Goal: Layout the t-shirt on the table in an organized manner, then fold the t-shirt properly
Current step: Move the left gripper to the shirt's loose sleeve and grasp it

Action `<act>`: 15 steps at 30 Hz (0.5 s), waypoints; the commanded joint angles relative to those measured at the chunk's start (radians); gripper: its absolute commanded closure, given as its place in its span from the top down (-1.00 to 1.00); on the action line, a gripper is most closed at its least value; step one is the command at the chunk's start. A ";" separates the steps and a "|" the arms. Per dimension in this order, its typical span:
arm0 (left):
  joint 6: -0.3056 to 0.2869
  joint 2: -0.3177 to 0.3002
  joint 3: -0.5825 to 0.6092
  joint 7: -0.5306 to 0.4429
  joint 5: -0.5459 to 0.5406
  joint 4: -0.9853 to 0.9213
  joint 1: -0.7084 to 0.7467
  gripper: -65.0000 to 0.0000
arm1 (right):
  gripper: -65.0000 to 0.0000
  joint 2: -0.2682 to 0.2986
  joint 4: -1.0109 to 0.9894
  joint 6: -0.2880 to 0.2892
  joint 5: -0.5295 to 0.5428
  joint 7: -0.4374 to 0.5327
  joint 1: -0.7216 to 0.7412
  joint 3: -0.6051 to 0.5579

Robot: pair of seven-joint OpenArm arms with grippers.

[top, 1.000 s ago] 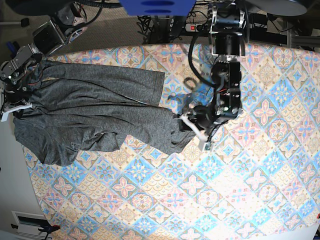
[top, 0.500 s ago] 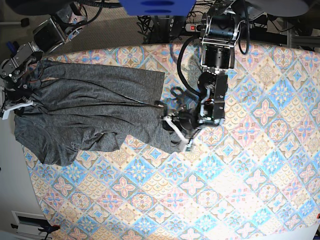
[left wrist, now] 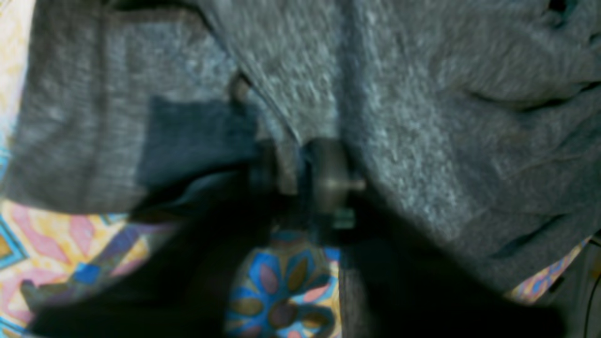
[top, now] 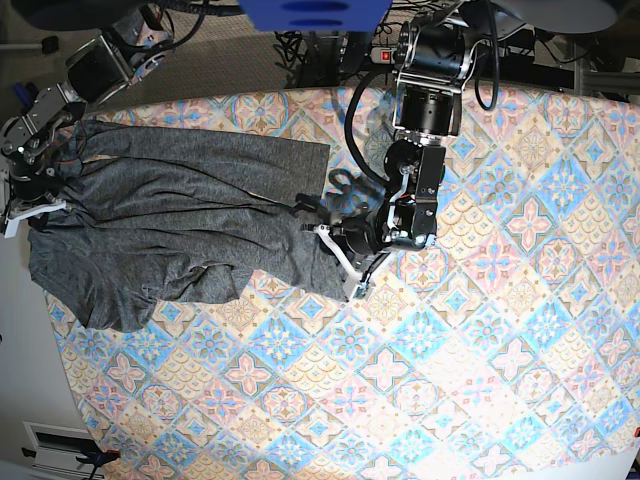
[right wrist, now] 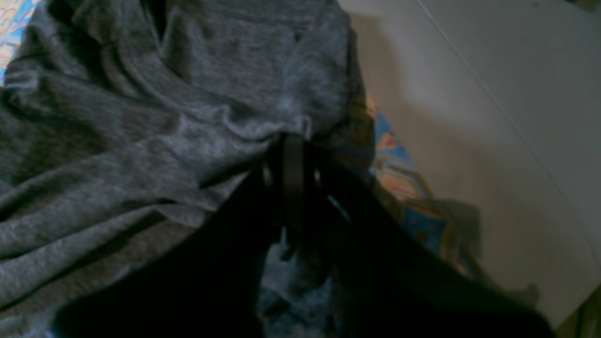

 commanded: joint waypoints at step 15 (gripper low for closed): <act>0.000 -0.043 -0.001 0.088 -0.009 0.141 -0.023 -1.00 | -1.00 0.022 0.018 -0.001 0.015 0.027 0.012 0.001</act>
